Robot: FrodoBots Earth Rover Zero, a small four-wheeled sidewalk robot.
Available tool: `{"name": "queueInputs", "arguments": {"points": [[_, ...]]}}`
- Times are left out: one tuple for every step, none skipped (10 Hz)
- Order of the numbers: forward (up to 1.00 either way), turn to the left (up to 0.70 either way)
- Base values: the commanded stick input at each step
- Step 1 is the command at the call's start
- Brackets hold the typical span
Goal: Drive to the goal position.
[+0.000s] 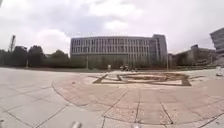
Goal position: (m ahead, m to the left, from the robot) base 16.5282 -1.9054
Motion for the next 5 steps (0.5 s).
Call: {"name": "queueInputs", "arguments": {"points": [[0.7, 0.0], [0.7, 0.0], [0.7, 0.0], [0.7, 0.0], [0.7, 0.0]]}}
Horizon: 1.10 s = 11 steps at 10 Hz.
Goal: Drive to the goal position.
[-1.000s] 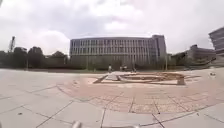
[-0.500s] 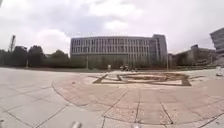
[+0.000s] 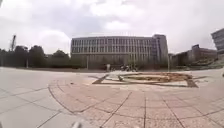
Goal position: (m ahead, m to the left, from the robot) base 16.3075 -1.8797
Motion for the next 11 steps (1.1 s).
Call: {"name": "queueInputs", "arguments": {"points": [[0.7, 0.0], [0.7, 0.0], [0.7, 0.0], [0.7, 0.0], [0.7, 0.0], [0.7, 0.0], [0.7, 0.0], [0.7, 0.0], [0.7, -0.09], [0.7, -0.19], [0.7, -0.21]]}}
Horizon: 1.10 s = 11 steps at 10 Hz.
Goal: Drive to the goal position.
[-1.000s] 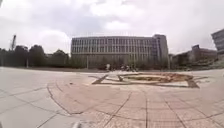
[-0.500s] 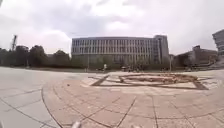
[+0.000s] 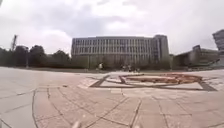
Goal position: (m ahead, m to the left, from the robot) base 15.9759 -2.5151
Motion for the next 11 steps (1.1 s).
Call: {"name": "queueInputs", "arguments": {"points": [[0.7, -0.06], [0.7, 0.0], [0.7, 0.0], [0.7, 0.0], [0.7, 0.0], [0.7, 0.0], [0.7, 0.0], [0.7, 0.0], [0.7, 0.0], [0.7, 0.0], [0.7, 0.0]]}}
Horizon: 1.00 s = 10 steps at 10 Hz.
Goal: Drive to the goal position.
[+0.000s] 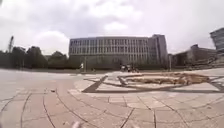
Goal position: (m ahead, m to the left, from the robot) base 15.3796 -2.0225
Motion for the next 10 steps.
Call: {"name": "queueInputs", "arguments": {"points": [[0.7, 0.0], [0.7, 0.0], [0.7, 0.0], [0.7, 0.0], [0.7, 0.0], [0.7, 0.0], [0.7, -0.14], [0.7, -0.26], [0.7, -0.27], [0.7, -0.22]]}}
